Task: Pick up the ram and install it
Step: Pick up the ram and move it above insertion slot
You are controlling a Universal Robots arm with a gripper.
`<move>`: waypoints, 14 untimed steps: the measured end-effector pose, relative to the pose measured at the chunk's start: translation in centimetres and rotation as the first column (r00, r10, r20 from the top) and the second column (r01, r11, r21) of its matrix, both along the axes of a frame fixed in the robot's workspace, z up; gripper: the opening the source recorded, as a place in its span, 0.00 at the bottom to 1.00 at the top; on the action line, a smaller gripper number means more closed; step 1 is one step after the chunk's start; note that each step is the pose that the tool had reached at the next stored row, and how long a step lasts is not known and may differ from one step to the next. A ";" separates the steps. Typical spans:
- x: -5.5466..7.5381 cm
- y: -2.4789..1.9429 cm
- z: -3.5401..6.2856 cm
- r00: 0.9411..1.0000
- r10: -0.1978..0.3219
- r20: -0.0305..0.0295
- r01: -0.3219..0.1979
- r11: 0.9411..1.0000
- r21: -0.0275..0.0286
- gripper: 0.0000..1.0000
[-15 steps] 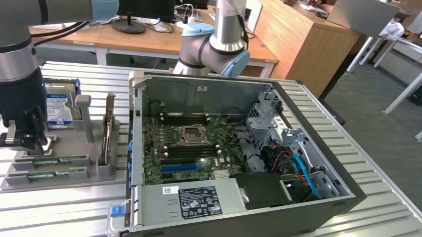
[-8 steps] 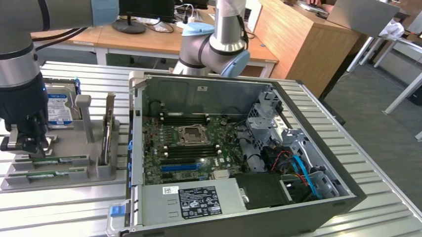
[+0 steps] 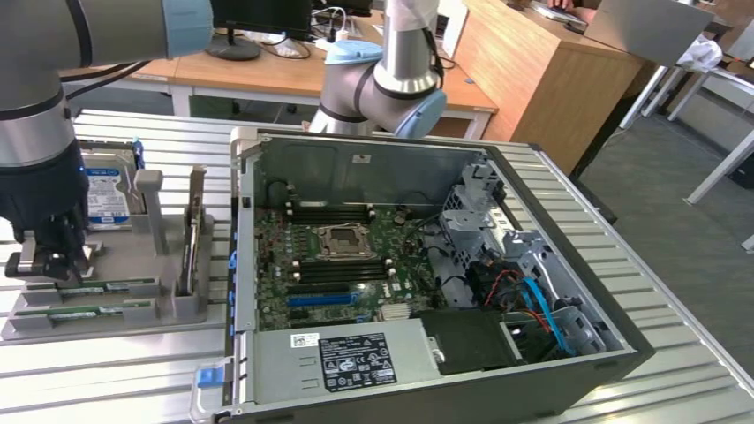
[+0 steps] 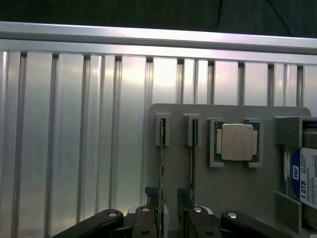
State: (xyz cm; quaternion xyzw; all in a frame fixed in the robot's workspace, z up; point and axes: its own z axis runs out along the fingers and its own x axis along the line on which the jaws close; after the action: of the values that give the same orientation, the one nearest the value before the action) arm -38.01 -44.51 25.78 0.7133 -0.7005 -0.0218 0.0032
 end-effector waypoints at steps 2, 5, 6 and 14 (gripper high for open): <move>0.0 0.00 -0.23 1.000 0.000 0.000 0.000 1.000 0.000 0.30; 0.0 0.00 -0.51 1.000 0.000 0.000 0.000 1.000 0.000 0.30; 0.0 0.00 -0.59 1.000 0.000 0.000 0.000 1.000 0.000 0.30; 0.0 -0.02 -1.30 1.000 0.000 0.000 0.000 1.000 0.000 0.30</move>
State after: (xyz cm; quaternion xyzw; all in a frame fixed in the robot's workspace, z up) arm -38.01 -44.52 24.47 0.7133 -0.7005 -0.0218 0.0032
